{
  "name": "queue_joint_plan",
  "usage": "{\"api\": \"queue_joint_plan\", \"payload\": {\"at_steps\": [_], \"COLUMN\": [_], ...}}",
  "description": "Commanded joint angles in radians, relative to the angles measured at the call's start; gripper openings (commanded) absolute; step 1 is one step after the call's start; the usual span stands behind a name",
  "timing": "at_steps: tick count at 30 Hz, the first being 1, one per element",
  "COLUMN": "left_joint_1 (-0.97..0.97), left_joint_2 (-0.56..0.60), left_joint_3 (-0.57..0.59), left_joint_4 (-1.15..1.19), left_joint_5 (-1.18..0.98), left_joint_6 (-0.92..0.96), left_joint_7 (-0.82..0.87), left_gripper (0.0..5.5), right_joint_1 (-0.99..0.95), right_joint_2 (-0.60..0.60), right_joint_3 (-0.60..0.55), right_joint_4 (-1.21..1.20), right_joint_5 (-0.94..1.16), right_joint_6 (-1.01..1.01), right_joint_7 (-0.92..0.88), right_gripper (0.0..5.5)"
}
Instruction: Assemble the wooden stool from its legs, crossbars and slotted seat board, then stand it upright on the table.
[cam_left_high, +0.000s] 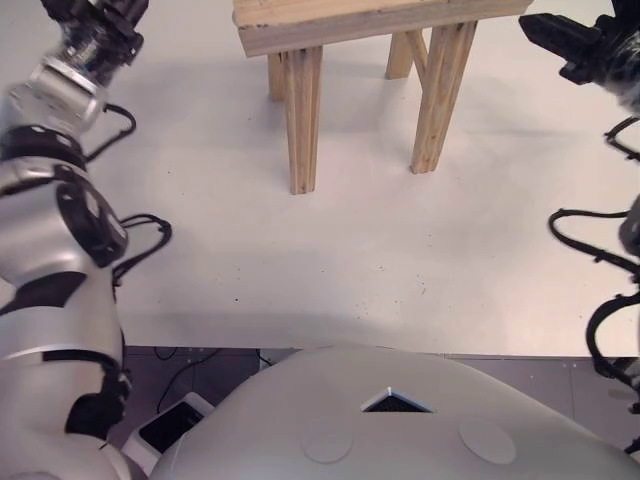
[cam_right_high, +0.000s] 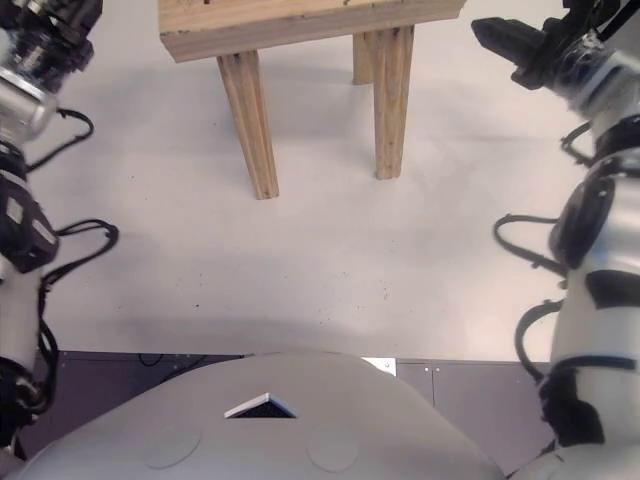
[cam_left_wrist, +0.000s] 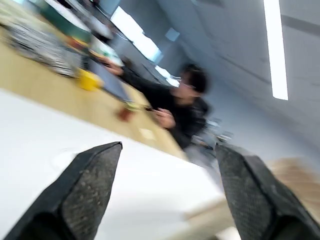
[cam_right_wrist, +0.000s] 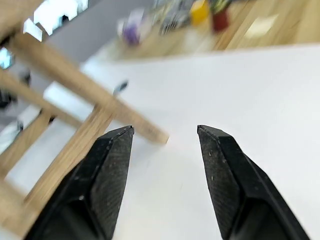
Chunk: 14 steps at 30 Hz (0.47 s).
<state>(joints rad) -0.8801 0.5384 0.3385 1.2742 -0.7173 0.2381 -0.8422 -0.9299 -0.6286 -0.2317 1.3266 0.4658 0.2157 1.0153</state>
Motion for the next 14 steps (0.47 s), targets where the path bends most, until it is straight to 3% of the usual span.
{"api": "queue_joint_plan", "payload": {"at_steps": [1,4,7,10,12,14], "left_joint_1": [0.154,0.119,0.066,0.033,0.042,0.058], "left_joint_2": [-0.185,-0.155,-0.126,-0.13,-0.145,-0.151], "left_joint_3": [0.051,-0.017,-0.051,-0.059,0.021,0.062], "left_joint_4": [-0.016,0.007,-0.003,-0.008,-0.029,-0.039], "left_joint_5": [0.099,0.238,0.341,0.407,0.321,0.288], "left_joint_6": [-0.36,-0.385,-0.421,-0.437,-0.437,-0.449], "left_joint_7": [0.46,0.612,0.676,0.819,0.64,0.565], "left_gripper": [3.39,3.39,3.39,3.39,3.39,3.39], "right_joint_1": [0.359,0.423,0.384,0.346,0.362,0.382], "right_joint_2": [0.365,0.466,0.49,0.491,0.503,0.522], "right_joint_3": [-0.354,-0.216,-0.203,-0.191,-0.161,-0.147], "right_joint_4": [-0.218,-0.267,-0.304,-0.295,-0.35,-0.412], "right_joint_5": [0.266,0.096,0.019,-0.003,-0.007,-0.01], "right_joint_6": [-0.334,-0.428,-0.491,-0.39,-0.4,-0.424], "right_joint_7": [-0.343,-0.445,-0.64,-0.741,-0.639,-0.596], "right_gripper": [2.34,2.34,2.34,2.34,2.34,2.34]}}
